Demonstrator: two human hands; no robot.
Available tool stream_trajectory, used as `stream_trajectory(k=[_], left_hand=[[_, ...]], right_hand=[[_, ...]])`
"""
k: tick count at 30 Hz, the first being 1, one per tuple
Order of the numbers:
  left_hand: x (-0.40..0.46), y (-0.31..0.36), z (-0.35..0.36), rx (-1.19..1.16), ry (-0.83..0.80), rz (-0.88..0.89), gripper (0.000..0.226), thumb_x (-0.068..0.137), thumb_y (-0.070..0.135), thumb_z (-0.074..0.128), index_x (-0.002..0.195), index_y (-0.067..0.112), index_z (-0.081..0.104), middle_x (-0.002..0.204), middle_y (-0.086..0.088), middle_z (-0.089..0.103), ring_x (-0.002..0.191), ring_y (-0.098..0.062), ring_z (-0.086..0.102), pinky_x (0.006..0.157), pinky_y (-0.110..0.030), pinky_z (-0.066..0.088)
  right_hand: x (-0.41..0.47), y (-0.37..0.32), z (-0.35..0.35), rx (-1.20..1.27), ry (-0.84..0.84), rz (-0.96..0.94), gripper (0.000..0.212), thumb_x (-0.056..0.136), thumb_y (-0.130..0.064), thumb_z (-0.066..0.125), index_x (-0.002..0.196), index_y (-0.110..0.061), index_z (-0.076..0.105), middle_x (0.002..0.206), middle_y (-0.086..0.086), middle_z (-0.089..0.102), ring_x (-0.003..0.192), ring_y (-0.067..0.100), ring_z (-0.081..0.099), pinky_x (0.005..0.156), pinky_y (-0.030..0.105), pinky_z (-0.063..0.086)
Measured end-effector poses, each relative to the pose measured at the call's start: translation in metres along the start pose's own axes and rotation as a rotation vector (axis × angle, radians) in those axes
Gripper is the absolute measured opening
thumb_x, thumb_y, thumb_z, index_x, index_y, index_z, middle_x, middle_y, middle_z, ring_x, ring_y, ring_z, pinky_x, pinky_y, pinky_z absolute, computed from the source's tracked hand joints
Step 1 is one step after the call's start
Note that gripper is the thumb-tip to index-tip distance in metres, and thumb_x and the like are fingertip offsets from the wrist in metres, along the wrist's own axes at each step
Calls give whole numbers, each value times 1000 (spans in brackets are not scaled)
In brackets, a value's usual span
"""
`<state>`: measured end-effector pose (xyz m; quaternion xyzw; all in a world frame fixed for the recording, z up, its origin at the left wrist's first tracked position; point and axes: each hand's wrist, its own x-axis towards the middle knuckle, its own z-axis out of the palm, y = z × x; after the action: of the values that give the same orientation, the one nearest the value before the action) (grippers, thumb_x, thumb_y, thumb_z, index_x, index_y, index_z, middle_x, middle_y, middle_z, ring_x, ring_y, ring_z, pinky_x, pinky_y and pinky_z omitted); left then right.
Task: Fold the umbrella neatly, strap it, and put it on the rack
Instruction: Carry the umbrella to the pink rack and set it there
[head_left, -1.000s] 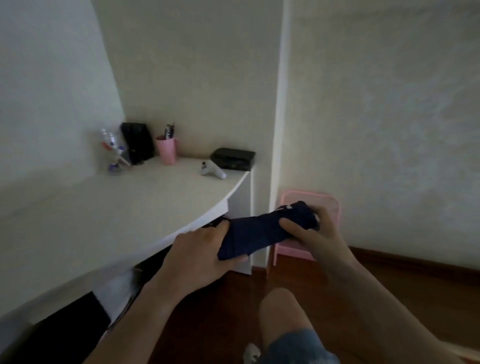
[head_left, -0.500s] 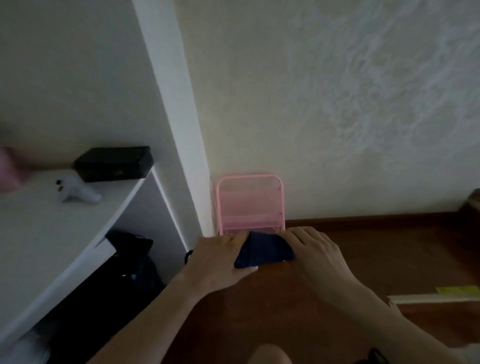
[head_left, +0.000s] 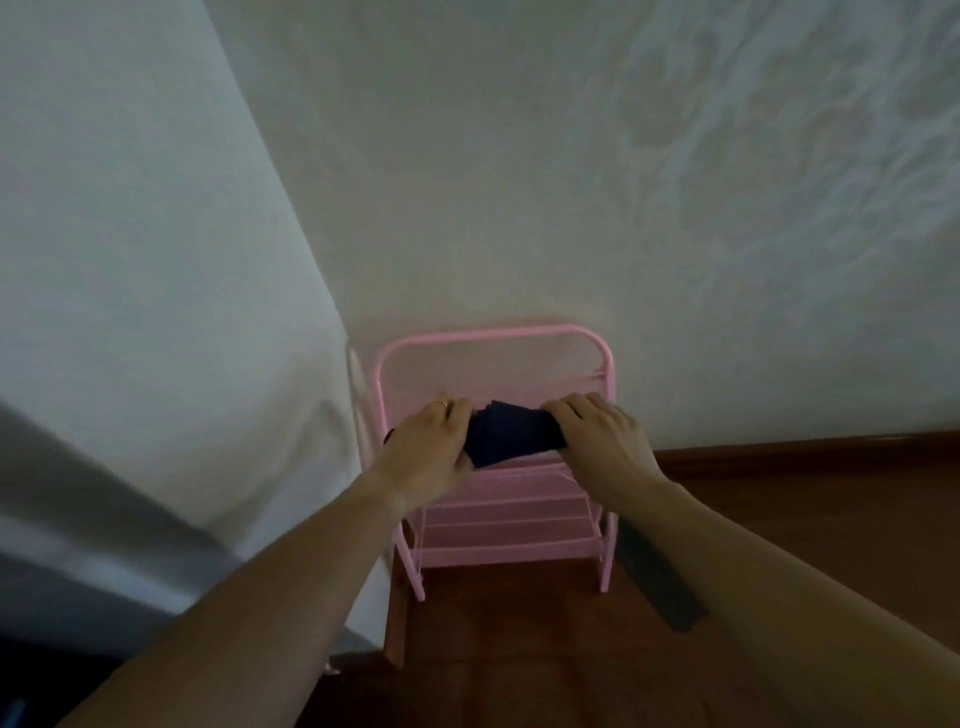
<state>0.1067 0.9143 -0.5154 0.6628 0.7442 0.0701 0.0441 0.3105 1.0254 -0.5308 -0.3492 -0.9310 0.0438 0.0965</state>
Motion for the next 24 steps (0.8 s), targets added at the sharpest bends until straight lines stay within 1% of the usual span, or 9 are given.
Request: stream_trajectory(k=[4,8,12,14,16,19,21,23,24], left_hand=[[34,-36,64,-7,-33,-47,33,94,11,58,126,11,50,123,-11,53,94,-26,62,76,-36,55],[41,-57,113,-40,-52,-94,39,92,7,59,130,12,52,124,-11,54,102,-29,62,84,-40,55],[36,-61,139,-178,-42,-133,41,98,8,48,139,14,50,129,-13,56,107,-31,62,92,-44,54],[30,-62,149,-209,-41,-156,39,102,13,43,141,16,49,131,-12,58,110,-29,62,96,-48,52],[23,-61,153,-233,-5,-176,33,106,26,37,132,19,55,124,-7,63,107,-25,64,95,-46,52],[15,-63,154,-186,50,-108,37,103,45,36,115,23,63,106,3,69,93,-17,67,85,-38,55],[13,-64,155,-70,62,-41,27,102,39,45,106,21,65,98,2,71,88,-20,68,79,-37,54],[14,-62,156,19,52,-42,19,101,27,50,100,17,66,93,-4,72,85,-28,69,75,-40,54],[13,-58,151,46,10,-73,19,101,25,50,101,15,65,94,-7,72,86,-31,69,75,-41,55]], right_hand=[[45,18,68,91,-39,30,39,88,-10,62,124,-24,57,116,-2,64,105,21,57,85,36,52],[60,24,115,205,-175,56,39,85,-9,60,121,-25,61,112,0,64,104,24,58,84,44,55],[59,28,134,237,-254,77,47,89,-13,50,136,-22,52,122,5,60,110,25,50,95,45,48],[52,31,142,223,-262,73,43,95,-20,43,136,-23,53,129,3,59,115,22,47,101,43,43],[44,32,145,221,-272,62,38,99,-32,39,133,-28,54,132,-3,58,118,18,46,103,41,41],[36,33,143,157,-301,16,33,96,-44,51,126,-30,57,118,-8,60,106,13,51,91,32,42],[35,30,140,59,-273,2,22,96,-34,55,117,-27,60,112,-5,62,98,13,53,85,28,43],[34,25,139,-11,-251,0,16,97,-27,56,112,-24,60,108,-2,62,94,14,56,86,30,45],[33,20,133,-37,-292,15,16,97,-25,56,112,-23,60,107,-1,62,93,15,57,87,32,47]])
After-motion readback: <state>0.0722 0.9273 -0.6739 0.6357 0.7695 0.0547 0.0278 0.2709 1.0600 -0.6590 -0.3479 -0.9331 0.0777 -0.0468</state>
